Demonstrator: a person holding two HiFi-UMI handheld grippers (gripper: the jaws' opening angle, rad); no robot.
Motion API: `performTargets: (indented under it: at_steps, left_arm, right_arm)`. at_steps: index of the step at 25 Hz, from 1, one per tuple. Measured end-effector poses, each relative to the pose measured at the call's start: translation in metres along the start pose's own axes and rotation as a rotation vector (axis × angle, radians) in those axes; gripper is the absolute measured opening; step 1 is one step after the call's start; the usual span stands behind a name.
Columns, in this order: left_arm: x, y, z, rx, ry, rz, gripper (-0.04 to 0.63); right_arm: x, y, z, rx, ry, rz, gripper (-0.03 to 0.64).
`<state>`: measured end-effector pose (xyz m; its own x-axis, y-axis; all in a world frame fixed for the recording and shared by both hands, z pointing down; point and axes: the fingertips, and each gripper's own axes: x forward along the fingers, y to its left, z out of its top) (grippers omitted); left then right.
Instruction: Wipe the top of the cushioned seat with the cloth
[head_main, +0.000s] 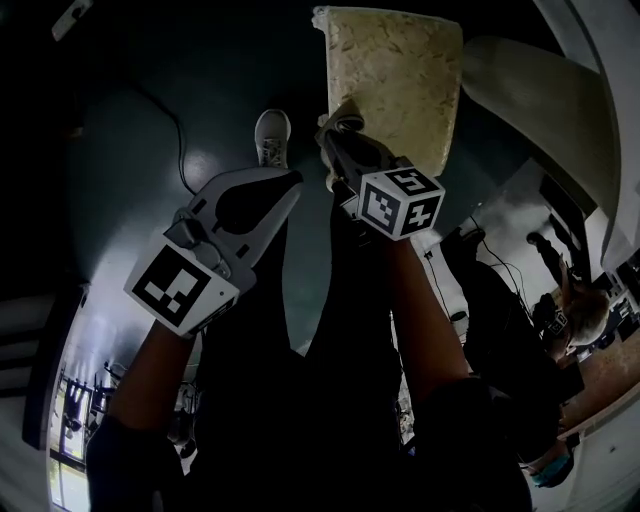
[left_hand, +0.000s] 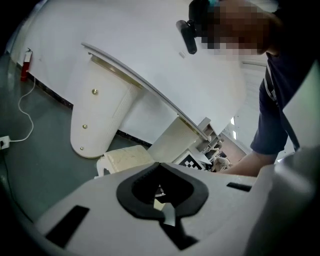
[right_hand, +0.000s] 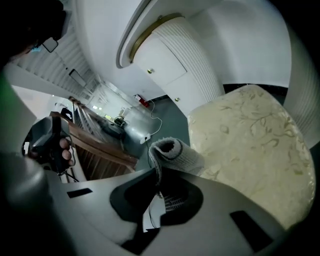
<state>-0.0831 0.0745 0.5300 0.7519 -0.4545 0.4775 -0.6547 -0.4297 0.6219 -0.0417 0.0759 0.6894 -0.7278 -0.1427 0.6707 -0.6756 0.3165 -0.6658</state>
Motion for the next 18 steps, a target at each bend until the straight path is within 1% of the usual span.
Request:
performTargets:
  at_steps: [4,7,13,16,18]
  left_arm:
    - [-0.013,0.014,-0.009,-0.022,-0.010,0.026,0.008]
    - [-0.009,0.016,-0.018,-0.032,-0.007,0.028,0.008]
    - [0.011,-0.005,-0.025,-0.025,0.012,-0.004,0.008]
    - [0.028,-0.017,-0.024,-0.016,0.032,-0.024,0.007]
    - [0.041,-0.027,-0.024,-0.004,0.045,-0.055,0.007]
  right_arm:
    - [0.019,0.019,-0.023,0.003,0.048,0.030,0.032]
    - [0.023,0.018,-0.040,0.000,0.079,0.038,0.031]
    - [0.002,-0.009,-0.065,0.026,0.106,0.006,0.031]
    - [-0.014,-0.029,-0.070,0.047,0.097,-0.015,0.032]
    - [-0.026,-0.043,-0.071,0.066,0.081,-0.030,0.032]
